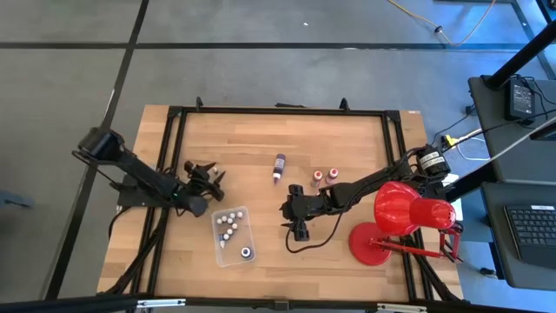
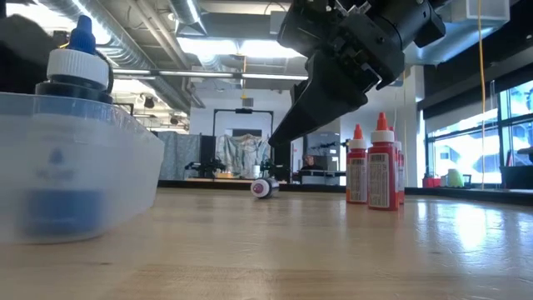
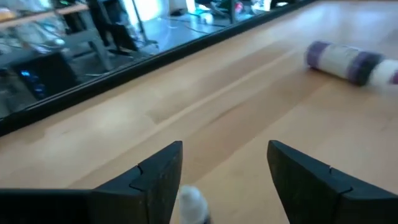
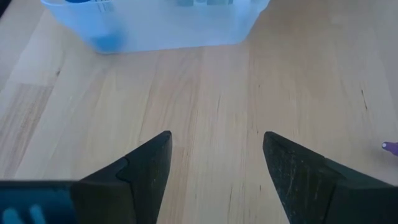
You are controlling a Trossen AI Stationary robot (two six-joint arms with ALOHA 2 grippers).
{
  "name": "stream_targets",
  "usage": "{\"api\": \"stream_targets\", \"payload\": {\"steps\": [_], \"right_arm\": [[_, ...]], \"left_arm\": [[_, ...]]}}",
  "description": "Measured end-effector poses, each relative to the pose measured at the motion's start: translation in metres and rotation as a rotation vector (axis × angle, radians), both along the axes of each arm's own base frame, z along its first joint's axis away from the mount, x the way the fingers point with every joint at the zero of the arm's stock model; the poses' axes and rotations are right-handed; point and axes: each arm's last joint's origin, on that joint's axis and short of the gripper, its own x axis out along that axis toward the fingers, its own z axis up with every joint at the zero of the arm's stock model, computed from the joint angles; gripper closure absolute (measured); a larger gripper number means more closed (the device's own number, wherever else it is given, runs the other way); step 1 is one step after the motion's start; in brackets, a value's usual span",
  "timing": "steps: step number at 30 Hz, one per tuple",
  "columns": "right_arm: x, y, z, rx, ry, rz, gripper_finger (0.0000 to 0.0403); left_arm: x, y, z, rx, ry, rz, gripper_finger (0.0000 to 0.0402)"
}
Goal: Pick & Place food coloring
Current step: Put the small red food coloring bottle into the bin
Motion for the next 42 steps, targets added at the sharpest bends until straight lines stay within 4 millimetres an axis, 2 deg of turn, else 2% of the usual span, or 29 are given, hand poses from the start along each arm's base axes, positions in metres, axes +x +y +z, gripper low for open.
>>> {"api": "stream_targets", "payload": {"steps": [4,8,11,16,19,23,26,29,33,37,42], "right_arm": [[0.0,0.0,0.0,0.0,0.0,0.0,0.0147],[0.0,0.0,0.0,0.001,0.0,-0.001,0.0147],[0.0,0.0,0.0,0.002,0.005,0.003,0.0147],[-0.001,0.001,-0.001,0.018,0.016,0.02,0.0147],[-0.001,0.001,-0.001,0.018,0.021,0.019,0.0147],[-0.001,0.0,-0.001,0.017,0.024,0.019,0.0147],[-0.001,0.0,-0.001,0.016,0.025,0.019,0.0147],[-0.002,0.0,-0.002,0.015,0.029,0.019,0.0147],[-0.002,0.0,-0.002,0.015,0.029,0.019,0.0147],[-0.002,0.0,-0.002,0.015,0.028,0.019,0.0147],[-0.002,0.0,-0.002,0.015,0.03,0.019,0.0147]], "left_arm": [[0.003,0.003,0.017,-0.006,-0.033,-0.021,0.0167],[0.012,0.006,0.045,0.065,-0.023,-0.031,0.0167],[0.021,0.009,0.075,0.134,-0.012,-0.033,0.0167],[0.032,0.015,0.138,0.16,-0.081,-0.025,0.0168],[0.034,0.021,0.167,0.1,-0.041,-0.076,0.017],[0.03,0.036,0.191,-0.153,0.03,-0.094,0.0168],[0.024,0.047,0.196,-0.347,0.116,-0.055,0.0167],[0.019,0.055,0.192,-0.483,0.177,0.001,0.0169],[0.017,0.063,0.181,-0.581,0.27,0.043,0.0171],[0.023,0.063,0.175,-0.668,0.307,0.012,0.0168],[0.031,0.064,0.168,-0.704,0.33,0.032,0.0168]]}}
